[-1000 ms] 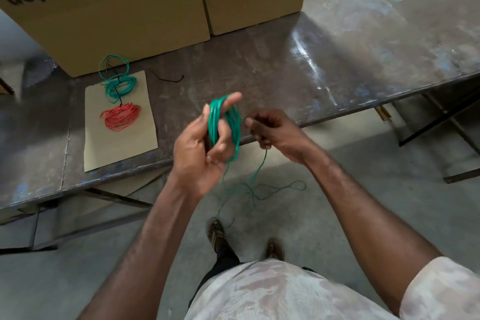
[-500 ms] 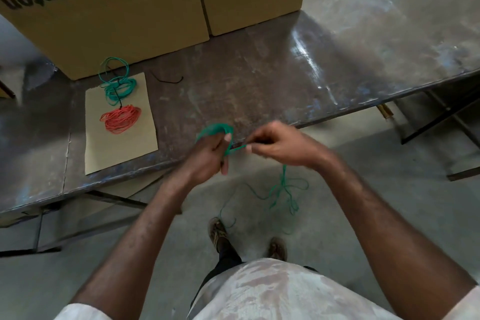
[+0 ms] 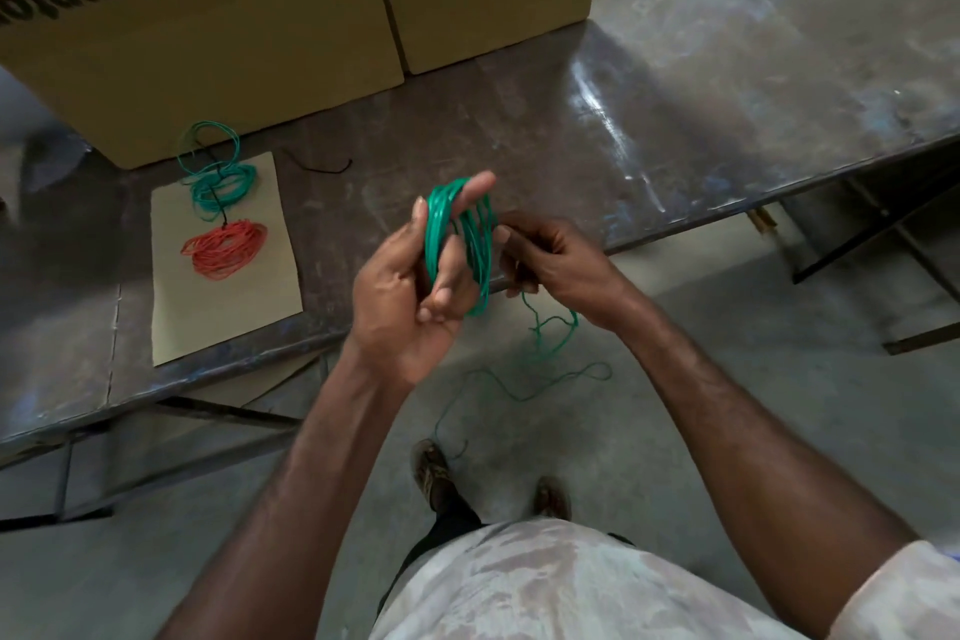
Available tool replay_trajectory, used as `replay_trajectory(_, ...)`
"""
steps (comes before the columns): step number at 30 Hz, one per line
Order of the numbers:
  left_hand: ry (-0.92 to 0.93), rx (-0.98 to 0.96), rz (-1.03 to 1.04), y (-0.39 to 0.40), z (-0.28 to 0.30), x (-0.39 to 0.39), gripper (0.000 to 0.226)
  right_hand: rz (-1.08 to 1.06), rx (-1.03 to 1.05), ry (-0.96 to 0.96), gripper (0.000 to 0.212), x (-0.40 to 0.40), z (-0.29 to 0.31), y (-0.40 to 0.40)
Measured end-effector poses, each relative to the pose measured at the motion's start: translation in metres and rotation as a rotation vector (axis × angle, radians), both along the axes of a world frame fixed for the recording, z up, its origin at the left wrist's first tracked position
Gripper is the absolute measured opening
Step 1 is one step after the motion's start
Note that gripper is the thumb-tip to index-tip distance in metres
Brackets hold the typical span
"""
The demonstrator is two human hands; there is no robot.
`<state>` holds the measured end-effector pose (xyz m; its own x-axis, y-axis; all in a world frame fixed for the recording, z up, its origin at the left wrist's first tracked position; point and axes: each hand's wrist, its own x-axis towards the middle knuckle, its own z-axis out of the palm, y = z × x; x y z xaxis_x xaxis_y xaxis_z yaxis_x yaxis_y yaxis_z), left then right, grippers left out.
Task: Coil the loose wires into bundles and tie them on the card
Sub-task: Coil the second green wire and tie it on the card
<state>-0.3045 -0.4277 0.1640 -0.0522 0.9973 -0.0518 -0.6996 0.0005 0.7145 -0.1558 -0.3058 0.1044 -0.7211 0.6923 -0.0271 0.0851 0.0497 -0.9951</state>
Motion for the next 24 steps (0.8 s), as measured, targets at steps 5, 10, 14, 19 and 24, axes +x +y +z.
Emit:
replay_trajectory(5, 0.038, 0.102, 0.101, 0.026, 0.020, -0.017, 0.058, 0.073, 0.121, -0.240, 0.028, -0.007, -0.014, -0.001)
replay_trajectory(10, 0.066, 0.032, 0.237, 0.050, 0.014, -0.025, 0.057, 0.186, 0.264, -0.326, 0.009, -0.018, -0.007, -0.006)
replay_trajectory(14, 0.592, 0.038, 0.297, 0.070, -0.003, -0.025, 0.041, 0.336, 0.012, -0.338, 0.028, -0.030, 0.011, -0.017)
replay_trajectory(19, 1.651, 0.055, 0.179, 0.075, -0.035, -0.047, 0.022, 0.296, -0.253, -0.266, 0.031, -0.035, 0.022, -0.010)
replay_trajectory(24, 1.814, 0.048, 0.037, 0.076, -0.057, -0.093, 0.019, 0.209, -0.269, -0.251, 0.024, -0.033, 0.021, 0.009)
